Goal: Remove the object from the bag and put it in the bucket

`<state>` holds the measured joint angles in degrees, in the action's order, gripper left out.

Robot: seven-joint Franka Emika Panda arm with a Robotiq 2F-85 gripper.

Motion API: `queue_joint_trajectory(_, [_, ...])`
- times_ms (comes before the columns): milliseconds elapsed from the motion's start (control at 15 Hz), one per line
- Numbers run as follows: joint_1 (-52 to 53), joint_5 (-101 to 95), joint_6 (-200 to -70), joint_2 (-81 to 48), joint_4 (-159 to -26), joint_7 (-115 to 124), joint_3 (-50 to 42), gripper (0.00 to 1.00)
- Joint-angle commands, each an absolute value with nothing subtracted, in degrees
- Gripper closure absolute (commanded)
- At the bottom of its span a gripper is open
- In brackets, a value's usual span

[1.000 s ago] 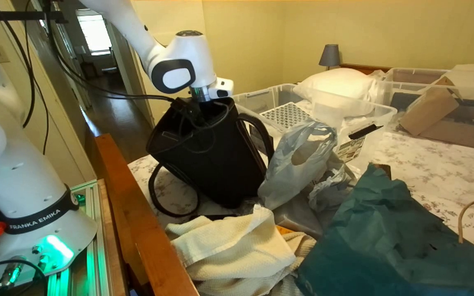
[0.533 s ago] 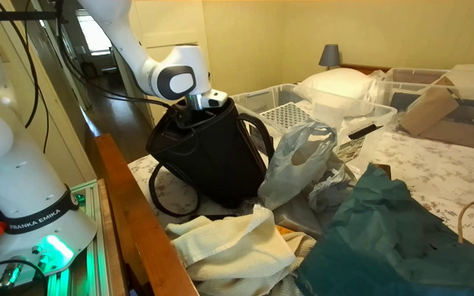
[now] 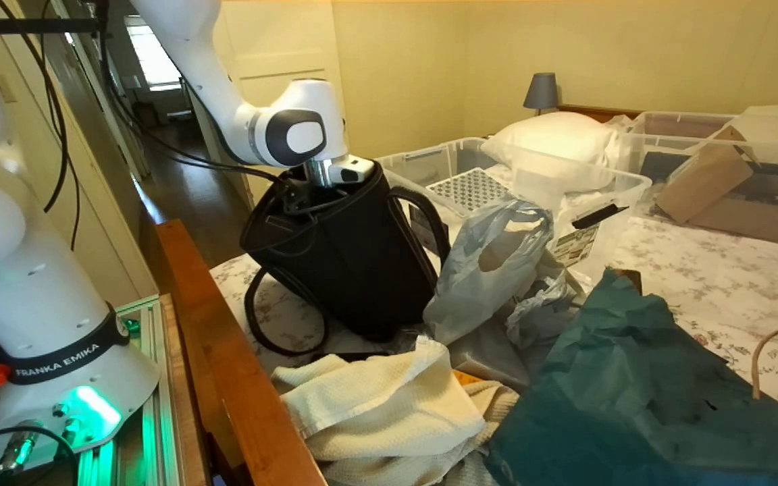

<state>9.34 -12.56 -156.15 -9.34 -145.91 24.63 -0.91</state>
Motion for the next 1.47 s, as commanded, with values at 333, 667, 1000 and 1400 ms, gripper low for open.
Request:
queue_joint_trajectory(333, [6.81, -13.14, -160.5, -11.25, -146.05, 18.2, -2.25, 0.0])
queue_joint_trajectory(667, [3.61, -9.5, -163.65, -13.38, -145.49, 8.91, -1.34, 0.0])
queue_joint_trajectory(1000, [-0.77, -0.15, -162.9, -14.48, -144.37, -3.63, 3.27, 0.26])
queue_joint_trajectory(1400, [-6.62, 12.39, -157.84, -16.15, -141.68, -18.57, 10.27, 0.6])
